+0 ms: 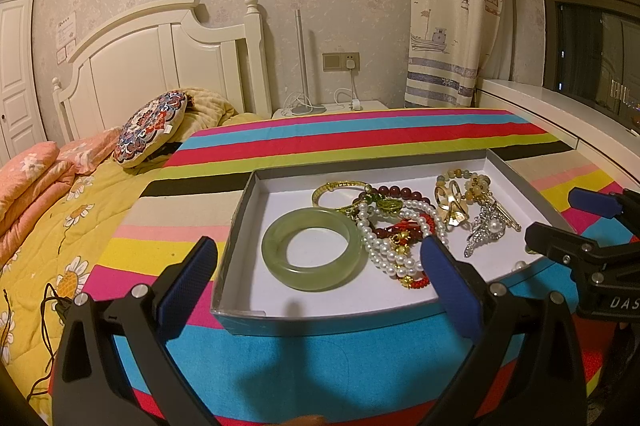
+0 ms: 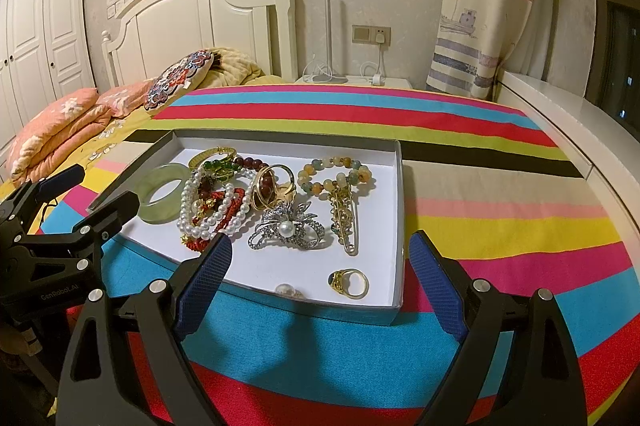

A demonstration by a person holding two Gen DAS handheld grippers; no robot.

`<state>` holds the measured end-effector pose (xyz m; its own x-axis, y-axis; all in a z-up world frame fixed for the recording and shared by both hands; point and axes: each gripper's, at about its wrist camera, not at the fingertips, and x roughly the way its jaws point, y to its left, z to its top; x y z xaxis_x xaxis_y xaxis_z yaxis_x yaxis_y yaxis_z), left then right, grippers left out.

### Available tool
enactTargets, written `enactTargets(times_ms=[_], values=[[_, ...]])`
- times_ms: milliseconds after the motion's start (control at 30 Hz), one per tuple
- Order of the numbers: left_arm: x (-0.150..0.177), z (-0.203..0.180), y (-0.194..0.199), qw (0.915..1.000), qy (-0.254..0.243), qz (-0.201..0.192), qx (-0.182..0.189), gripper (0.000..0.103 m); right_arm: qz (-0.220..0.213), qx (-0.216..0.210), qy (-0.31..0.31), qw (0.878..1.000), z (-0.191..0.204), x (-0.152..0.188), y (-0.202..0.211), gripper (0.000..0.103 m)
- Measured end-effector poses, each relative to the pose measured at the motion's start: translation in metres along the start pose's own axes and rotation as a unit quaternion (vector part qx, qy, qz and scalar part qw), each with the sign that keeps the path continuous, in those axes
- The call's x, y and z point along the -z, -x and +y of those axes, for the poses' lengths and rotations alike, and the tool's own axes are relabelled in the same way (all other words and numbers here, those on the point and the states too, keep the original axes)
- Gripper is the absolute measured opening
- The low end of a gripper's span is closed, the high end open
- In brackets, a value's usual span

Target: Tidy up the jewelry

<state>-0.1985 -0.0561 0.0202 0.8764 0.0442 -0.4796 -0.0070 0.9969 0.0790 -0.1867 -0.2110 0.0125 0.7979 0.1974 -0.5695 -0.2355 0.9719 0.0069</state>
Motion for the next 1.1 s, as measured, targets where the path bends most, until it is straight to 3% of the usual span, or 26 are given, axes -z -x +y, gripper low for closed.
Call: enactTargets(times_ms=[967, 1100], values=[[0.0000, -0.0017, 0.0005, 1.0000, 0.006, 0.004, 0.002, 0.101, 0.002, -0.001, -0.002, 1.000, 0.0001, 0.0011, 0.0006, 0.086], [-0.0002, -0.0037, -0.0020, 0.9998, -0.001, 0.014, -0.011, 0.101, 0.002, -0.001, -0.002, 1.000, -0.0006, 0.0004, 0.0003, 0.086]])
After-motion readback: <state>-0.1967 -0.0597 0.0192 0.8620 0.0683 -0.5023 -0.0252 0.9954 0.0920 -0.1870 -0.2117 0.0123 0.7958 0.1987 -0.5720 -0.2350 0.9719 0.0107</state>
